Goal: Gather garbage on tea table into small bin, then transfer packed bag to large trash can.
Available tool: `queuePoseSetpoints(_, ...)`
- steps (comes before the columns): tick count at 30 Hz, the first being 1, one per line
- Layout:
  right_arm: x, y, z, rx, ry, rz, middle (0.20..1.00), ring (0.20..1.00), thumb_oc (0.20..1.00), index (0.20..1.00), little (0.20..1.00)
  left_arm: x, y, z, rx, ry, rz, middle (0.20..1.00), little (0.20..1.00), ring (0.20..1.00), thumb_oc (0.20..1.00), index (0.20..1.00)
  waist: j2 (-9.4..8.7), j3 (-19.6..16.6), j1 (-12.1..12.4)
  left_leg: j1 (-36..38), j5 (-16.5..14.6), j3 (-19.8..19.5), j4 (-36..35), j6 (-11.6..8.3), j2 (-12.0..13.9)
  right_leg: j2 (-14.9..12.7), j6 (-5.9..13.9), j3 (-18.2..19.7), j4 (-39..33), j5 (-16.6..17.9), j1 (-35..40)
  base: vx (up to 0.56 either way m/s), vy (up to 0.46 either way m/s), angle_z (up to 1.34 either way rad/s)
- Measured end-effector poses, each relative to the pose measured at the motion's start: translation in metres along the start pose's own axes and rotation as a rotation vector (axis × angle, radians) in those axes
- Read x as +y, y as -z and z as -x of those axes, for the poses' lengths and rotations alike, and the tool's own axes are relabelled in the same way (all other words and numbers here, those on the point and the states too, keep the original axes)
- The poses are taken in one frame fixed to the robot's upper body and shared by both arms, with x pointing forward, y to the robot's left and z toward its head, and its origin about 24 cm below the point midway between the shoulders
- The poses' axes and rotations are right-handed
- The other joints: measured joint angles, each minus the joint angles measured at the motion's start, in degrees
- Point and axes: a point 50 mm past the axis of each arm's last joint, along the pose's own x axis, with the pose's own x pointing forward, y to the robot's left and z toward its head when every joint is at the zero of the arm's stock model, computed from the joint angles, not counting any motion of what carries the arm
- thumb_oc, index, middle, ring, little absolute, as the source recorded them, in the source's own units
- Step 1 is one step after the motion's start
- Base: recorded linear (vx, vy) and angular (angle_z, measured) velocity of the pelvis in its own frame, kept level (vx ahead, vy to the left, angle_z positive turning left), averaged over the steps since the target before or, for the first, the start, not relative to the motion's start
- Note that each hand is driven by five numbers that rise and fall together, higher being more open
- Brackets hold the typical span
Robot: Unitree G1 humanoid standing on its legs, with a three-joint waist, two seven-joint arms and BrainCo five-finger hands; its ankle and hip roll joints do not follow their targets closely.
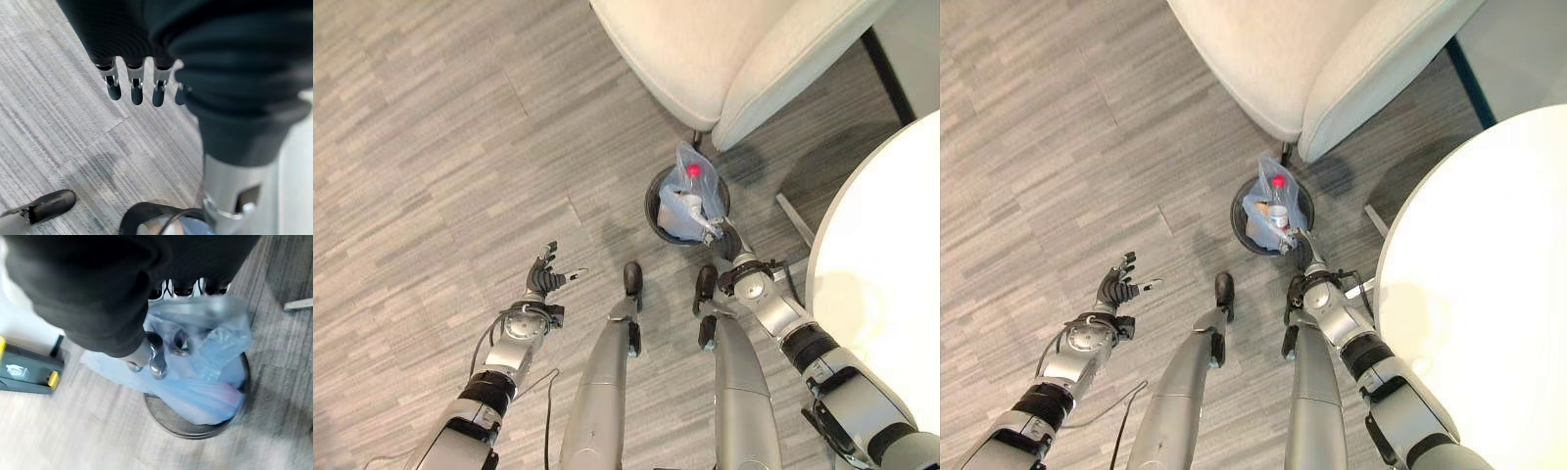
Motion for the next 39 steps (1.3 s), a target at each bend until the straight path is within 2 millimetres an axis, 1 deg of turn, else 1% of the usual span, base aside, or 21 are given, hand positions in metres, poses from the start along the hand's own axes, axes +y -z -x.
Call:
queuePoseSetpoints(1,0.012,0.017,0.023,0.041,-0.025,-0.131,0.200,0.200,0.200,0.200,0.200,-0.005,0.029,0.016,0.093,0.003,0.023,1.000,1.000,1.000,1.000,1.000,-0.74,-0.4,-0.5,9.5,0.7,-0.2,-4.5,0.11,0.1,0.5,0.89,-0.6,-4.7,0.5,9.4,-0.01,0.053,-0.17)
queuePoseSetpoints(2,0.029,0.028,0.041,0.062,-0.081,-0.215,0.200,0.200,0.200,0.200,0.200,-0.004,0.058,0.036,0.183,0.019,0.003,1.000,1.000,1.000,1.000,1.000,-2.61,-5.4,-1.6,13.1,0.2,0.2,-6.9,-0.52,-0.1,0.8,2.00,-0.2,-7.0,-0.3,12.3,0.04,0.073,-0.16)
queuePoseSetpoints(3,0.030,0.028,0.044,0.059,-0.091,-0.276,0.200,0.200,0.200,0.200,0.200,-0.003,0.063,0.040,0.203,0.027,-0.003,1.000,1.000,1.000,1.000,1.000,-3.39,-6.6,-2.5,15.0,0.6,0.5,-8.5,-0.14,0.1,0.8,2.36,-0.7,-8.5,0.3,14.9,0.17,0.052,-0.08)
queuePoseSetpoints(6,0.037,0.038,0.065,0.105,-0.150,-0.399,0.200,0.200,0.200,0.200,0.200,-0.003,0.091,0.065,0.301,0.020,0.029,1.000,1.000,1.000,1.000,1.000,-2.96,-7.6,-2.2,28.3,1.6,0.7,-15.4,0.23,0.0,1.7,3.49,-1.3,-18.3,3.2,29.4,0.13,0.062,-0.08)
queuePoseSetpoints(9,0.016,0.004,0.060,-0.075,-0.221,-0.347,0.200,0.200,0.200,0.200,0.200,0.010,0.096,0.077,0.311,0.033,0.002,1.000,1.000,1.000,1.000,1.000,-3.74,-12.7,-2.4,34.0,1.4,1.2,-18.8,-0.17,-0.4,2.3,3.75,-1.3,-24.8,6.2,36.3,0.13,0.173,-0.11)
queuePoseSetpoints(11,0.012,-0.004,0.061,-0.122,-0.248,-0.305,0.200,0.200,0.200,0.200,0.200,0.010,0.095,0.083,0.298,0.051,-0.012,1.000,1.000,1.000,1.000,1.000,-3.72,-12.9,-1.9,37.9,1.7,2.7,-21.2,0.25,-0.3,2.7,4.13,0.3,-26.6,7.1,39.3,0.04,0.152,-0.38)
queuePoseSetpoints(15,0.010,-0.006,0.059,-0.137,-0.251,-0.301,0.200,0.200,0.200,0.200,0.200,0.010,0.091,0.084,0.273,0.097,-0.051,1.000,1.000,1.000,1.000,1.000,-4.19,-15.5,-2.4,38.1,2.2,4.7,-21.6,1.09,-0.7,2.7,5.01,2.6,-27.6,8.0,38.7,-0.05,0.070,-0.36)
queuePoseSetpoints(18,0.014,-0.006,0.058,-0.132,-0.265,-0.292,0.200,0.200,0.200,0.200,0.200,0.008,0.081,0.075,0.233,0.113,-0.076,1.000,1.000,1.000,1.000,1.000,-4.53,-15.1,-2.5,37.4,2.6,7.1,-21.3,1.59,-1.0,2.4,6.11,4.6,-27.8,9.3,37.1,-0.20,0.013,-0.29)
queuePoseSetpoints(21,0.014,-0.013,0.054,-0.156,-0.264,-0.297,0.200,0.200,0.200,0.200,0.200,0.006,0.059,0.060,0.145,0.122,-0.075,1.000,1.000,1.000,1.000,1.000,-4.50,-11.5,-2.4,35.1,3.0,7.0,-18.5,2.79,-0.7,2.3,6.32,4.5,-24.2,9.8,34.9,-0.28,-0.035,0.12)
queuePoseSetpoints(22,0.010,-0.016,0.051,-0.168,-0.252,-0.291,0.200,0.200,0.200,0.200,0.200,0.001,0.042,0.054,0.076,0.145,-0.066,1.000,1.000,1.000,1.000,1.000,-2.44,-9.3,-1.0,33.5,4.4,5.8,-18.1,4.17,1.3,4.2,8.39,6.6,-9.2,1.5,31.1,-0.22,-0.166,0.47)
queuePoseSetpoints(23,0.007,-0.015,0.050,-0.168,-0.249,-0.280,0.200,0.200,0.200,0.200,0.200,0.001,0.033,0.053,0.037,0.158,-0.067,1.000,1.000,1.000,1.000,1.000,-1.82,-8.8,-0.1,33.5,5.0,4.8,-17.9,3.53,2.2,5.5,8.70,7.7,-1.3,-3.0,31.3,-0.17,-0.213,0.39)
queuePoseSetpoints(25,0.005,-0.019,0.048,-0.184,-0.243,-0.279,0.200,0.200,0.200,0.200,0.200,0.008,0.025,0.055,0.001,0.163,-0.101,1.000,1.000,1.000,1.000,1.000,-2.73,-8.7,3.1,33.2,5.6,4.1,-18.0,2.86,2.8,5.8,7.45,7.1,-4.0,-9.2,37.3,-0.13,-0.171,0.06)
queuePoseSetpoints(26,0.004,-0.027,0.043,-0.214,-0.243,-0.278,0.200,0.200,0.200,0.200,0.200,0.014,0.027,0.057,0.007,0.159,-0.118,1.000,1.000,1.000,1.000,1.000,-2.70,-8.3,4.3,32.2,6.6,3.7,-18.0,1.35,3.3,6.6,3.16,6.7,-11.2,-10.0,40.3,-0.19,-0.187,0.00)
queuePoseSetpoints(30,0.004,-0.030,0.042,-0.222,-0.238,-0.283,0.200,0.200,0.200,0.200,0.200,0.014,0.033,0.063,0.027,0.165,-0.121,1.000,1.000,1.000,1.000,1.000,-0.52,-8.3,4.6,27.6,8.0,0.8,-16.4,-3.04,7.4,12.2,-0.16,6.1,-12.4,-7.4,37.8,-0.25,-0.146,0.11)
queuePoseSetpoints(32,-0.001,-0.029,0.041,-0.218,-0.231,-0.270,0.200,0.200,0.200,0.200,0.200,0.005,0.026,0.059,0.001,0.189,-0.110,1.000,1.000,1.000,1.000,1.000,0.21,-7.9,4.1,24.3,8.0,-1.1,-17.3,-3.35,8.3,13.6,-1.32,4.0,-11.0,-6.2,35.0,-0.32,-0.072,0.49)
queuePoseSetpoints(33,-0.006,-0.025,0.040,-0.205,-0.219,-0.245,0.200,0.200,0.200,0.200,0.200,-0.004,0.017,0.055,-0.035,0.218,-0.109,1.000,1.000,1.000,1.000,1.000,0.86,-7.5,4.1,22.9,6.1,-1.2,-18.2,-4.96,8.9,13.9,-3.41,2.0,-10.3,-4.8,33.6,-0.31,-0.059,0.88)
queuePoseSetpoints(34,-0.010,-0.021,0.039,-0.191,-0.212,-0.225,0.200,0.200,0.200,0.200,0.200,-0.011,0.003,0.049,-0.085,0.237,-0.102,1.000,1.000,1.000,1.000,1.000,0.36,-7.0,3.5,22.3,2.3,-0.2,-19.0,-6.65,8.4,11.8,-4.50,-0.2,-11.2,-3.5,32.8,-0.28,-0.064,1.35)
queuePoseSetpoints(35,-0.012,-0.022,0.038,-0.191,-0.209,-0.215,0.200,0.200,0.200,0.200,0.200,-0.017,-0.022,0.037,-0.170,0.257,-0.101,1.000,1.000,1.000,1.000,1.000,-2.34,-5.9,2.2,19.3,1.0,2.8,-10.6,-5.40,6.1,7.6,-5.51,-2.7,-14.2,-1.0,32.4,-0.21,-0.061,1.29)
queuePoseSetpoints(37,-0.012,-0.030,0.037,-0.225,-0.229,-0.206,0.200,0.200,0.200,0.200,0.200,-0.023,-0.040,0.031,-0.232,0.287,-0.100,1.000,1.000,1.000,1.000,1.000,-3.12,-5.8,0.0,21.4,-3.3,4.0,0.4,-6.77,5.4,4.8,-5.29,-5.2,-19.0,1.9,34.6,-0.04,0.007,1.06)
queuePoseSetpoints(38,-0.011,-0.040,0.039,-0.269,-0.261,-0.192,0.200,0.200,0.200,0.200,0.200,-0.028,-0.059,0.028,-0.308,0.313,-0.104,1.000,1.000,1.000,1.000,1.000,-3.32,-5.7,-1.8,26.5,-6.4,4.0,3.3,-7.00,6.1,4.1,-4.64,-6.7,-22.3,3.9,36.8,0.07,0.083,1.10)
queuePoseSetpoints(39,-0.011,-0.044,0.039,-0.288,-0.268,-0.199,0.200,0.200,0.200,0.200,0.200,-0.032,-0.071,0.025,-0.353,0.335,-0.118,1.000,1.000,1.000,1.000,1.000,-3.17,-5.8,-3.3,30.7,-6.5,4.1,-0.3,-6.96,6.7,4.2,-4.09,-7.4,-23.5,4.2,37.6,0.05,0.095,0.89)
